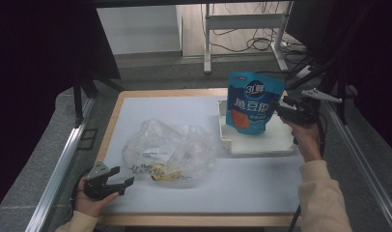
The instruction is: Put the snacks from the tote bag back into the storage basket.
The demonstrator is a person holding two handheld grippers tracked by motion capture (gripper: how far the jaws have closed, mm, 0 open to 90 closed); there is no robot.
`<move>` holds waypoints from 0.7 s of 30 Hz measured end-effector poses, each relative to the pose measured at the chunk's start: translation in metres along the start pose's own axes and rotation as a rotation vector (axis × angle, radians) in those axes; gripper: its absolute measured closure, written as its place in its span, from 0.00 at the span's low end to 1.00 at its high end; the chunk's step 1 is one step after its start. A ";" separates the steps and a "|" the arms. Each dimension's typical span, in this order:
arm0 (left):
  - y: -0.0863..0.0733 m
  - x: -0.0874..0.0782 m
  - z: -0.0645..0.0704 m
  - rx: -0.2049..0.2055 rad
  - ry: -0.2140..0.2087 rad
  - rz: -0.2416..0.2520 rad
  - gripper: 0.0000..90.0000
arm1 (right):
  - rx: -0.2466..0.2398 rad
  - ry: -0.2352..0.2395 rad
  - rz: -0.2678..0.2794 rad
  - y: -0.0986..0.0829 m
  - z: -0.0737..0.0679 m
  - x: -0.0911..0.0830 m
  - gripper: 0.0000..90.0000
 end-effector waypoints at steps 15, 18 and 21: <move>0.001 0.001 0.002 0.002 -0.001 0.002 0.30 | 0.026 0.032 -0.013 -0.038 -0.017 -0.025 0.34; 0.002 0.001 0.003 0.007 -0.003 0.001 0.30 | 0.027 0.063 -0.020 -0.048 -0.028 -0.029 0.34; 0.002 0.001 0.003 0.006 -0.002 0.003 0.30 | 0.019 0.092 -0.032 -0.056 -0.040 -0.030 0.34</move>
Point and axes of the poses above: each handheld gripper's, and its own axes: x roughly forward along the jaws, y roughly out of its top, z roughly to its right, the point moved 4 cm from there along x, roughly forward along the jaws, and after that the axes turned 8 degrees about -x, right-handed, at the moved point
